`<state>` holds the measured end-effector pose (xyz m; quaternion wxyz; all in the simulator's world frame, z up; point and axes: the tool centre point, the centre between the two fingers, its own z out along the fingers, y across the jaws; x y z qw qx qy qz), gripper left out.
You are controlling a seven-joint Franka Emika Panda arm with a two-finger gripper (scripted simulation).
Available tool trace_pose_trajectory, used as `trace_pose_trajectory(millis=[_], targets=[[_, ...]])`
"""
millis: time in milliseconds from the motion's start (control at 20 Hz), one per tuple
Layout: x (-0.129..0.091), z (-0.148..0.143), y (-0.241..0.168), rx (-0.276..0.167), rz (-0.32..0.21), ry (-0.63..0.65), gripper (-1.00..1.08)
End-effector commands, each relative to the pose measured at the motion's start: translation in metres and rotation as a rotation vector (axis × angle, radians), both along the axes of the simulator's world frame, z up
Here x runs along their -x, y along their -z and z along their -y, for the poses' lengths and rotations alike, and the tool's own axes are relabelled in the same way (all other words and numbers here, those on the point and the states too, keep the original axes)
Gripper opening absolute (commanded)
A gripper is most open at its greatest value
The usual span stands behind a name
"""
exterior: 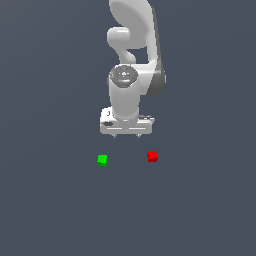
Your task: Stack the red cube on top of the green cube.
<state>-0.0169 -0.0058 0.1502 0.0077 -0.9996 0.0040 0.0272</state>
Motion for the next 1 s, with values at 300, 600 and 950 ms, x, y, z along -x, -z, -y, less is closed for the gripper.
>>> trace_pose_trajectory(millis=[300, 600, 950], targets=[[-0.004, -0.016, 0.010, 0.000, 0.007, -0.016, 1.00], [-0.015, -0.059, 0.038, 0.003, 0.026, -0.061, 1.00], [-0.027, -0.110, 0.071, 0.008, 0.049, -0.114, 1.00]])
